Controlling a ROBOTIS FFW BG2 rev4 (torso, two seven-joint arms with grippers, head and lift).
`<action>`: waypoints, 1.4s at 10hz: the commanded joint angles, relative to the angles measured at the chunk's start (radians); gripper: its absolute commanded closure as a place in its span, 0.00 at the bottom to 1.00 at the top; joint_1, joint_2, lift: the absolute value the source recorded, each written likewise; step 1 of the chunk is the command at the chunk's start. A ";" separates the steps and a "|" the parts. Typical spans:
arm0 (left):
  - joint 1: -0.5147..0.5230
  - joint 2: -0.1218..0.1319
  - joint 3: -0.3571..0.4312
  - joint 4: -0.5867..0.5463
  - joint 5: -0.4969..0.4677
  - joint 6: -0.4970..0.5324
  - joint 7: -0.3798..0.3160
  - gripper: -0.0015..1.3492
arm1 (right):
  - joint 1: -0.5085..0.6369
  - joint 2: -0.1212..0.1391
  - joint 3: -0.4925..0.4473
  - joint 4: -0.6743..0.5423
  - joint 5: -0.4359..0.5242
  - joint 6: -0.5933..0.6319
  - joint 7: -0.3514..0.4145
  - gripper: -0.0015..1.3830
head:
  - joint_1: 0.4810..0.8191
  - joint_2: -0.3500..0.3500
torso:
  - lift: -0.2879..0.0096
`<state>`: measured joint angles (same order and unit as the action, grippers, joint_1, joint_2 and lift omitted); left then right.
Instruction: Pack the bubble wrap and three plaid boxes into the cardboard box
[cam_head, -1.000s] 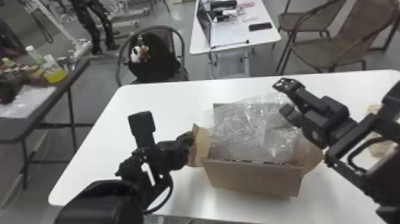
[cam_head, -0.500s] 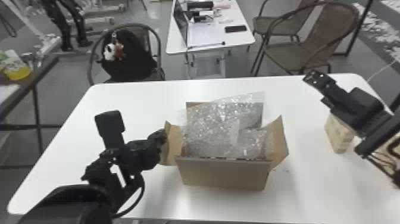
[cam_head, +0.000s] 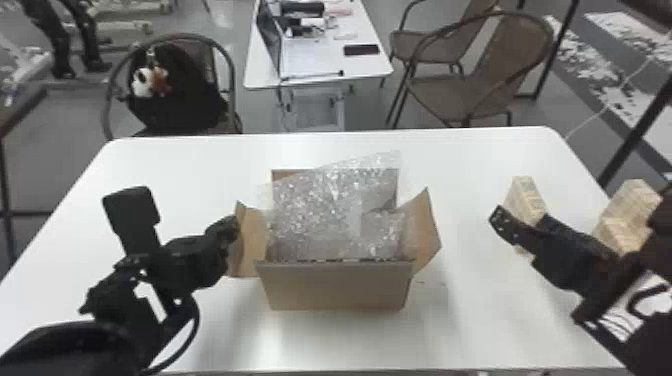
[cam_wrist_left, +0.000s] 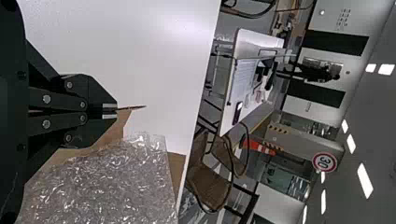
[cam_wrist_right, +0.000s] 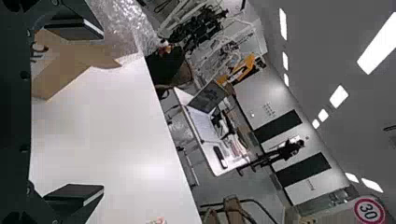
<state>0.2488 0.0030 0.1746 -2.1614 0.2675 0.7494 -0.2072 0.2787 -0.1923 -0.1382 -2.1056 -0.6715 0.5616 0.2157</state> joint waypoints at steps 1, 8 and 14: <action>0.001 -0.006 0.002 0.000 0.001 0.001 -0.001 0.90 | 0.017 0.007 0.006 -0.010 0.151 -0.048 0.005 0.10 | 0.63 0.56 | 0.52; 0.017 -0.006 0.006 0.000 0.009 -0.002 -0.006 0.90 | -0.007 0.048 0.071 0.375 0.385 -0.537 0.050 0.10 | 0.63 0.49 | 0.52; 0.023 -0.006 0.003 0.000 0.012 -0.005 -0.006 0.90 | -0.084 0.054 0.071 0.544 0.463 -0.686 -0.085 0.10 | 0.63 0.41 | 0.52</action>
<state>0.2699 0.0030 0.1791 -2.1606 0.2792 0.7447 -0.2132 0.2033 -0.1376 -0.0675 -1.5759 -0.2029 -0.1189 0.1290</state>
